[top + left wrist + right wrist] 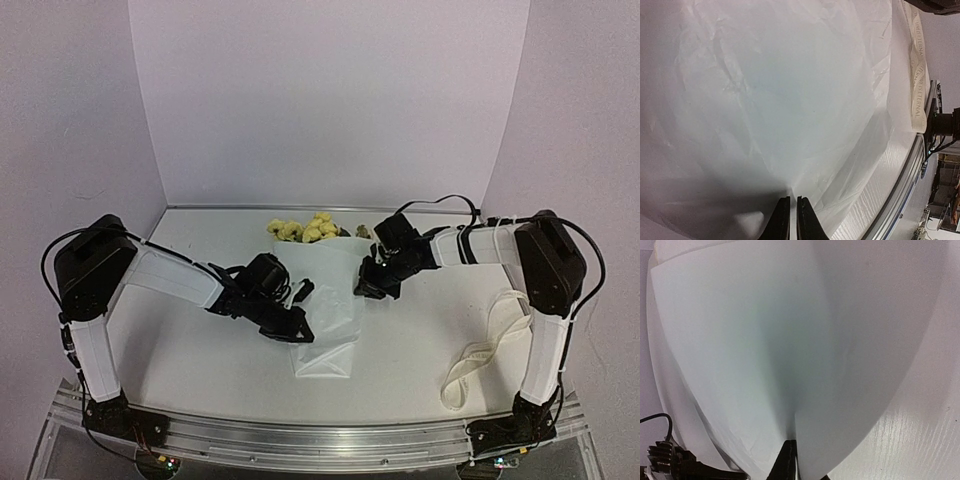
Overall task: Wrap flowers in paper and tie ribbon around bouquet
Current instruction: Press the fold line on the folded wrapping paper.
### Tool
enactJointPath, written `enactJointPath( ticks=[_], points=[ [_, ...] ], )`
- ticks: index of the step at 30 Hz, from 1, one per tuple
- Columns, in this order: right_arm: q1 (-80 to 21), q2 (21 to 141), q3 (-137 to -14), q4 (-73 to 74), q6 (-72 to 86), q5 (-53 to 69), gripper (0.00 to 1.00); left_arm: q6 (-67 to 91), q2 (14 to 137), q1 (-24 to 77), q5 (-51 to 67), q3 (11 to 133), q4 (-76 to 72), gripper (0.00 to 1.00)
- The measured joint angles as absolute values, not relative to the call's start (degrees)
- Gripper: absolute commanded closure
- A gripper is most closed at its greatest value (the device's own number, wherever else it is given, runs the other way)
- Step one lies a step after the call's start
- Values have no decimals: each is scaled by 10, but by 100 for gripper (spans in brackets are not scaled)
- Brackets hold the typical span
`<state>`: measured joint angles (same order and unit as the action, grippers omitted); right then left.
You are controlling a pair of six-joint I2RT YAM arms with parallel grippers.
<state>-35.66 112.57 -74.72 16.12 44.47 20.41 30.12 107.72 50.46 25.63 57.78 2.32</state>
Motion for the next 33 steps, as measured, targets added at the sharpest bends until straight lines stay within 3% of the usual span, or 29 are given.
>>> enactJointPath(
  ticks=[10, 13, 20, 33],
  points=[
    [-360, 1049, -721, 256, 419, 193, 67, 305, 1080, 505, 261, 573, 18, 93],
    [-369, 1001, -715, 282, 418, 192, 69, 305, 1080, 504, 264, 573, 18, 93],
    [-430, 982, -716, 292, 432, 219, 86, 305, 1079, 505, 270, 573, 18, 92],
    [-465, 1094, -717, 184, 546, 303, 92, 301, 1078, 505, 272, 573, 19, 92]
  ],
)
